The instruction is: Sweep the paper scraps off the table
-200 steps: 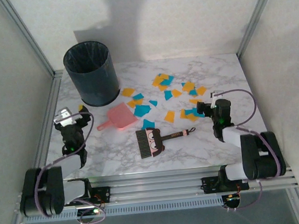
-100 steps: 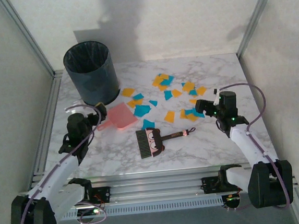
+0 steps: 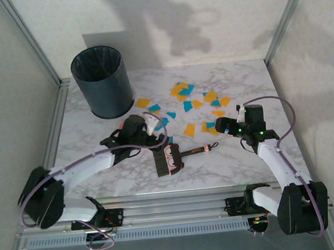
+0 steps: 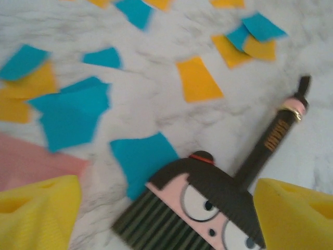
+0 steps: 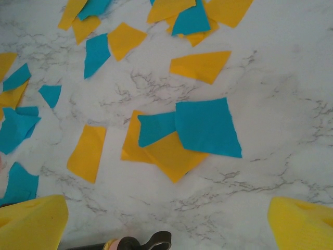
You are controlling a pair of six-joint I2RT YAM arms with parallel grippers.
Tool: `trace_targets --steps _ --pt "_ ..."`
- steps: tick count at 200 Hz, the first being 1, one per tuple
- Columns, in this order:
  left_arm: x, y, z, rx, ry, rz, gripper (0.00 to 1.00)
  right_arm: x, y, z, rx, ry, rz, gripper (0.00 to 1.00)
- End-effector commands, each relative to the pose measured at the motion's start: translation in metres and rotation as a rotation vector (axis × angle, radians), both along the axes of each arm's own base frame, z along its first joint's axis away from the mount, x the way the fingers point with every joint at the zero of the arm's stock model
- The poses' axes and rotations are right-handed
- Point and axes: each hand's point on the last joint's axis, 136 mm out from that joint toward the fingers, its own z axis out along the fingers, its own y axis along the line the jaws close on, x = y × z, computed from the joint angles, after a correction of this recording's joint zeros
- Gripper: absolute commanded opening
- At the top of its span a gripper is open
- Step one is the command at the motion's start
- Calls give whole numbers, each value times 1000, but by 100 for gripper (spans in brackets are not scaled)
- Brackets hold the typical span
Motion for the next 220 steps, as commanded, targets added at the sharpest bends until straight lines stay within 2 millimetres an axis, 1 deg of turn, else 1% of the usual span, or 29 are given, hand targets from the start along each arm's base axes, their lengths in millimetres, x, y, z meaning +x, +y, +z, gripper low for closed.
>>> trace_targets --steps 1,11,25,31,40,57,81,99,134,162,185,196,204,220 --pt "-27 -32 -28 103 69 -307 73 -1 4 7 18 2 11 99" --pt "-29 -45 -37 122 101 -370 68 -2 4 6 17 7 10 99" --pt "-35 -62 -50 151 132 -455 67 -2 3 4 14 12 8 99" --pt "-37 -68 -58 172 137 -493 65 -2 3 4 15 12 8 99" --pt "-39 -77 -64 192 135 -534 64 -3 3 3 12 16 5 99" --pt "-39 -92 -72 215 115 -590 65 -4 3 2 13 21 5 99" --pt "-37 -105 -84 246 97 -633 65 -4 2 1 9 26 0 99" --pt "-33 -110 -95 273 105 -639 63 -5 2 0 11 29 -2 99" --pt "-35 -119 -108 301 113 -664 60 -5 2 -1 13 32 -5 99" --pt "-34 -115 -120 348 125 -653 57 -6 1 -1 15 32 -9 99" --pt "-37 -112 -129 369 145 -658 48 -5 1 -1 14 34 -14 99" --pt "-39 -110 -133 378 156 -661 45 -5 0 -2 11 36 -19 99" --pt "-40 -109 -134 381 160 -663 41 -5 0 -3 11 40 -20 99" --pt "-43 -109 -134 378 163 -675 29 -5 0 -2 12 40 -23 99"
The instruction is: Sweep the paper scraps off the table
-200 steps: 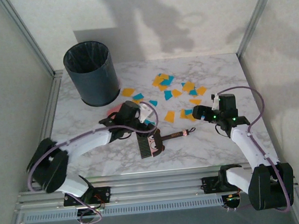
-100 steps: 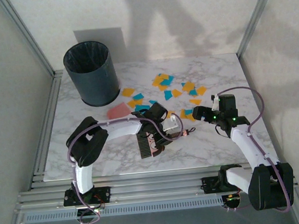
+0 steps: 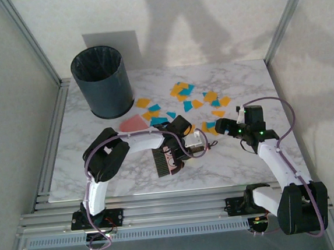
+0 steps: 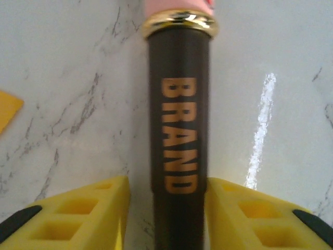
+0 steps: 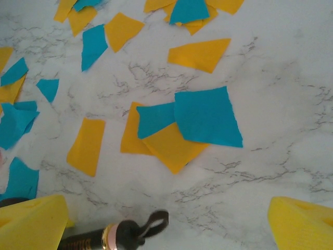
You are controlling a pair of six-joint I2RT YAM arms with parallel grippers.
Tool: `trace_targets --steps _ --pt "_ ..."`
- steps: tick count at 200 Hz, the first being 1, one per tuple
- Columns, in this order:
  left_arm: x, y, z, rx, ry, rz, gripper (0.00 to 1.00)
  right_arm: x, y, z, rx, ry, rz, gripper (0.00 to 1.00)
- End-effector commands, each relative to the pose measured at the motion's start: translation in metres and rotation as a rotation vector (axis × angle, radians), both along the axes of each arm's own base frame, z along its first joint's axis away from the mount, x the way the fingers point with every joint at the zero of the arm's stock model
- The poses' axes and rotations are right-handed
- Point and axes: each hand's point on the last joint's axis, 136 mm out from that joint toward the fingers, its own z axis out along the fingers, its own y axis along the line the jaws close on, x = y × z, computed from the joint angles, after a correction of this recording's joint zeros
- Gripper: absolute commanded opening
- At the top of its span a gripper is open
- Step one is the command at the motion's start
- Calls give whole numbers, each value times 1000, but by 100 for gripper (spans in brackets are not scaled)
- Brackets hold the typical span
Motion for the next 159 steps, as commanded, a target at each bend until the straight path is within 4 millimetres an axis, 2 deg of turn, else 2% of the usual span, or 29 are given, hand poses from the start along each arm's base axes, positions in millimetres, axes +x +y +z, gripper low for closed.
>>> trace_targets --steps 1,12,49,88,129,159 --pt "-16 8 -16 65 55 -31 29 0 -1 2 1 10 -15 99" --pt "-18 7 -15 60 59 -33 24 -1 -1 2 0 11 -15 99" --pt "-20 2 -1 8 44 -36 17 -1 0 3 6 21 -19 99" --pt "-3 -10 41 -126 -45 47 14 -1 3 4 42 54 -28 99" --pt "20 -13 90 -274 -175 168 16 3 32 22 214 40 49 99" --pt "29 -13 112 -328 -215 219 14 3 60 39 370 32 153 97"
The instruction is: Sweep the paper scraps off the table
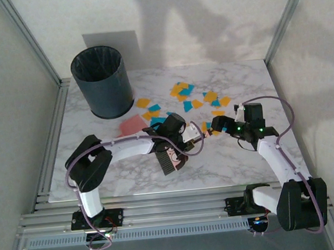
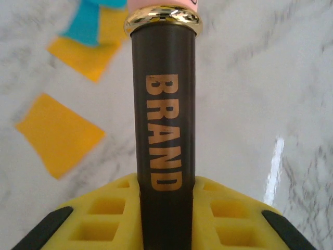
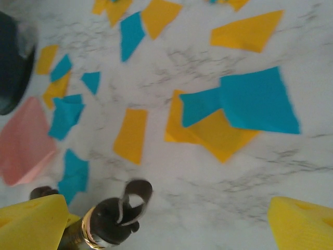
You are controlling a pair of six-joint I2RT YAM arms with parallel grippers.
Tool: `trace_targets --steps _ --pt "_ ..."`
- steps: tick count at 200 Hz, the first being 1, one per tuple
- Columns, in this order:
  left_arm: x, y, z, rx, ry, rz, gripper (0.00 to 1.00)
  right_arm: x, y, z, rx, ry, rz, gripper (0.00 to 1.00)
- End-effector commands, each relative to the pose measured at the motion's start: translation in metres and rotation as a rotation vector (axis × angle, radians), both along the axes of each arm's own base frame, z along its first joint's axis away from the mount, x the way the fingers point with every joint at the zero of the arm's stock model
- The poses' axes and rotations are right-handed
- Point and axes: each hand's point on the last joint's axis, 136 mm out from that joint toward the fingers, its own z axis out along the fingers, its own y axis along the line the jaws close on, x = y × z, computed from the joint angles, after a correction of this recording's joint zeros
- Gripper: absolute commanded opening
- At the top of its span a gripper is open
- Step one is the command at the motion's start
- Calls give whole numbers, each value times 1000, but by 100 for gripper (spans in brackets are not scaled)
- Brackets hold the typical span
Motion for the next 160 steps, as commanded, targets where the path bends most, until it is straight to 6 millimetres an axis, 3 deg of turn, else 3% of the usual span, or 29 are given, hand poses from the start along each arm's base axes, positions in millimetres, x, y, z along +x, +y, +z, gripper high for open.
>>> trace_targets --steps 1,68,125,160 --pt "16 -6 38 -108 -77 76 14 5 29 29 167 -36 95 97" --pt "24 -13 61 -184 -108 112 16 6 67 35 266 -40 219 86" --pt "17 -12 68 -217 -129 82 16 11 88 34 298 -25 270 59" --pt "17 -12 72 -227 -139 83 17 11 97 34 329 -19 299 52"
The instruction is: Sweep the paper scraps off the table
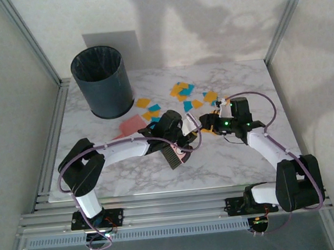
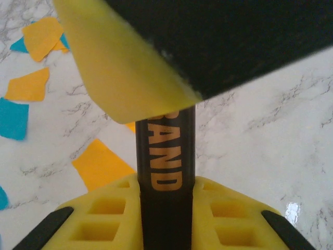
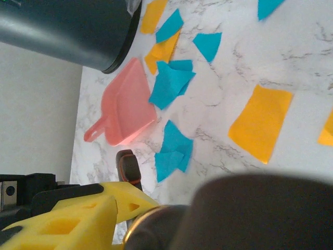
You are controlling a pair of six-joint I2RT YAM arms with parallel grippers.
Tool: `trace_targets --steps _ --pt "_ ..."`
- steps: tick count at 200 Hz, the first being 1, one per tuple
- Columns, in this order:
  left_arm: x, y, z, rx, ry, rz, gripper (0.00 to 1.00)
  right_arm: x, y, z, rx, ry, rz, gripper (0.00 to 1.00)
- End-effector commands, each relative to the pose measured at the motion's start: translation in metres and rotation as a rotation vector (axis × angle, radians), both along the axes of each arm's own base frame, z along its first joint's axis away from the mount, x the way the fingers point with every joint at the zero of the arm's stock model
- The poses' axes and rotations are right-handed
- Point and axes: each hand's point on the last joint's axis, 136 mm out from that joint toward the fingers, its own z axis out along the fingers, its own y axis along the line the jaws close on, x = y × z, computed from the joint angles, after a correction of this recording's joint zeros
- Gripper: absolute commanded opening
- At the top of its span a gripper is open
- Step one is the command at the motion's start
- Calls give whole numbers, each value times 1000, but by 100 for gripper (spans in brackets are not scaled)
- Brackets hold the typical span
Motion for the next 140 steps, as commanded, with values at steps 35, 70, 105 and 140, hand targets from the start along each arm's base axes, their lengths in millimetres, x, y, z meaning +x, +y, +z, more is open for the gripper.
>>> trace_targets --steps 35,70,105,140 --pt "3 -5 35 -88 -62 5 17 3 22 18 69 -36 81 50" --pt "6 -6 38 -99 -59 27 17 -1 28 17 74 -29 111 51" --pt "6 -7 44 -121 -61 27 17 0 31 17 77 -34 118 46" --pt "7 -7 44 -121 -56 33 18 0 32 19 73 -41 114 29"
